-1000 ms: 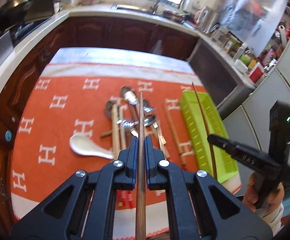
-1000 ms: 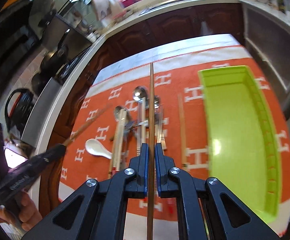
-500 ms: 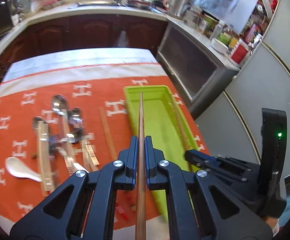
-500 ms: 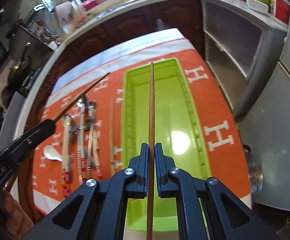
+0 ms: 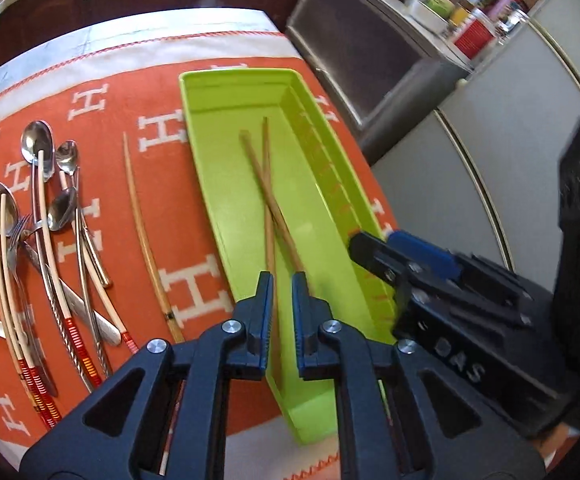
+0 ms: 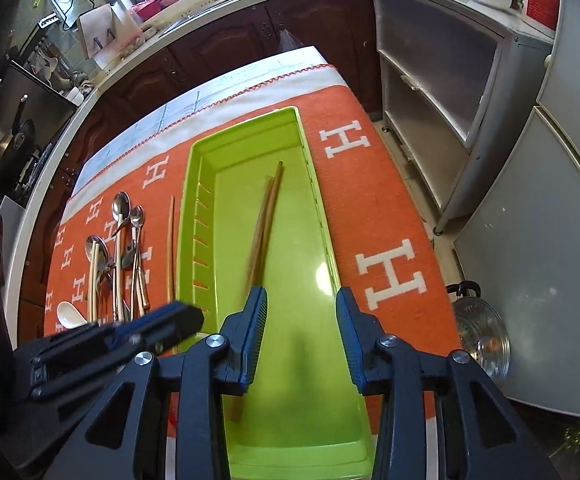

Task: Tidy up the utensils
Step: 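Return to the pile and grasp a chopstick with each tool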

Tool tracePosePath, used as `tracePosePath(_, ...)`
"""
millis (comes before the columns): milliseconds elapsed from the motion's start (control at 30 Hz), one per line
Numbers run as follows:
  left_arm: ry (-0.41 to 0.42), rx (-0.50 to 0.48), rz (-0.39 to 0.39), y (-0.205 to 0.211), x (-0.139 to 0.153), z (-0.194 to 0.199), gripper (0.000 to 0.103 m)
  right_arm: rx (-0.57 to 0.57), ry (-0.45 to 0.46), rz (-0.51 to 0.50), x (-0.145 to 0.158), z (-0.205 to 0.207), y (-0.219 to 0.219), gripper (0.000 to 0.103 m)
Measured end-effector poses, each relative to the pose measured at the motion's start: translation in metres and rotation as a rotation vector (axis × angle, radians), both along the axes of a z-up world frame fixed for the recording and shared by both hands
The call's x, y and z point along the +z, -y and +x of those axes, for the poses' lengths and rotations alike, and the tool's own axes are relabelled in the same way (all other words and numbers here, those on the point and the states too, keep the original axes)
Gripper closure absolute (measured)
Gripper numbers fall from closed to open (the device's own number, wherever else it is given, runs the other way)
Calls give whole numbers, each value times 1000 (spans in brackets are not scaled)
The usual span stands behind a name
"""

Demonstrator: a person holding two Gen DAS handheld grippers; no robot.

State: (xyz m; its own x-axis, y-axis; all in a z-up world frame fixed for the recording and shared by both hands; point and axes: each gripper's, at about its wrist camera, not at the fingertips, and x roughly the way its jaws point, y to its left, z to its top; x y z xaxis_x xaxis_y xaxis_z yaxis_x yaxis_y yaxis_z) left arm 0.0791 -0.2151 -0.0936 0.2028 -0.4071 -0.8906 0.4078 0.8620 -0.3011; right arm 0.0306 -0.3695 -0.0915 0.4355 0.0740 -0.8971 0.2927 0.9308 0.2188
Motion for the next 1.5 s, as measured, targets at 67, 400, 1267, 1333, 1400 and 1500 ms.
tracePosePath(67, 20, -17, 4, -5, 6, -6, 89, -1, 5, 0, 2, -2, -3, 67)
tracePosePath(400, 166, -20, 13, -58, 45, -33, 82, 26, 40, 47, 11, -19, -24, 67)
tracePosePath(1267, 90, 297, 37, -251, 7, -40, 81, 369, 64, 101, 28, -20, -201, 67)
tracePosePath(1333, 58, 291, 6, -254, -3, -36, 84, 384, 67, 101, 25, -17, -213, 67)
tracePosePath(1400, 34, 287, -8, -254, -12, -32, 88, 402, 66, 87, 22, -15, -222, 67)
tracePosePath(1500, 2, 292, -25, -255, -25, -25, 92, 420, 52, 88, 15, -12, -230, 67)
